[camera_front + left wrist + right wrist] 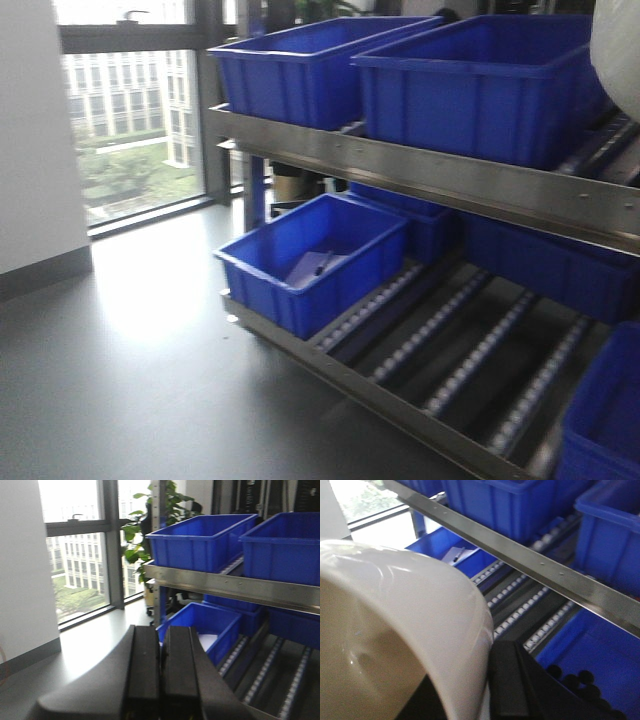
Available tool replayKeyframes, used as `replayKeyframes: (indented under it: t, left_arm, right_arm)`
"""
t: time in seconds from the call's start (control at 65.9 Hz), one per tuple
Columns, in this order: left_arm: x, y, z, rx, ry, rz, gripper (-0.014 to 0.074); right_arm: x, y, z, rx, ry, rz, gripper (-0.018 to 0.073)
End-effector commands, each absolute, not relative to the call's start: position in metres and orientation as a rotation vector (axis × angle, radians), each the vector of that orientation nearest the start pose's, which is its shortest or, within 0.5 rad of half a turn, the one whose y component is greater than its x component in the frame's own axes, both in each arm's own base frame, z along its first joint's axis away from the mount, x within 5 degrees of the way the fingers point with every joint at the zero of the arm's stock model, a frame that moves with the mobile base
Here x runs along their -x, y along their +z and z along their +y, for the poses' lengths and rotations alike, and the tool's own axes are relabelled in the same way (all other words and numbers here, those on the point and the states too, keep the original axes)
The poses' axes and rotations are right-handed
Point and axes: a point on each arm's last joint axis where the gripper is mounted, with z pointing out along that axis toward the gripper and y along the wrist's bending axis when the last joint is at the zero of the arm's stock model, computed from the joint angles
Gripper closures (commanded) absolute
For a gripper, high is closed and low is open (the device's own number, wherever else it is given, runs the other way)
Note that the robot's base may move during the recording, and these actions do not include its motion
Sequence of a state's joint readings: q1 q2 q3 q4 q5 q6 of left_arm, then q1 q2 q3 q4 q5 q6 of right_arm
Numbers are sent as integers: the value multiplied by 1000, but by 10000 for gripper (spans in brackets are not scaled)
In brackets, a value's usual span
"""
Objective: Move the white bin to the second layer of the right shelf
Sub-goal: 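Turn the base toward the roller shelf with blue crates, then drive the base up to the roller shelf holding the white bin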
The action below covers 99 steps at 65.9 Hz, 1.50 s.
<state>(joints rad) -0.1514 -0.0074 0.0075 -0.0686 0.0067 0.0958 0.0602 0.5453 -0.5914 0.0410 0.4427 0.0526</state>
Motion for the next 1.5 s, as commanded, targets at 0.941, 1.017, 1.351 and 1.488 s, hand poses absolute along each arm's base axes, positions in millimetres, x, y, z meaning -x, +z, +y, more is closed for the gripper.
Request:
replayKeyframes:
  t: [0.941,1.017,1.351,1.488]
  left_arm:
    - [-55,208,-8,-115,-110,1420,512]
    - [-55,208,-8,-115,-110,1420,512]
    - [-55,208,-8,-115,-110,1420,512]
    - [-55,208,-8,-115,-110,1420,512]
  right_arm:
    - [-112,349,7,-18,114,1752,536]
    - [-112,349,7,-18,114,1752,536]
    - [-112,349,7,-18,114,1752,536]
    - [-112,349,7,-18,114,1753,536]
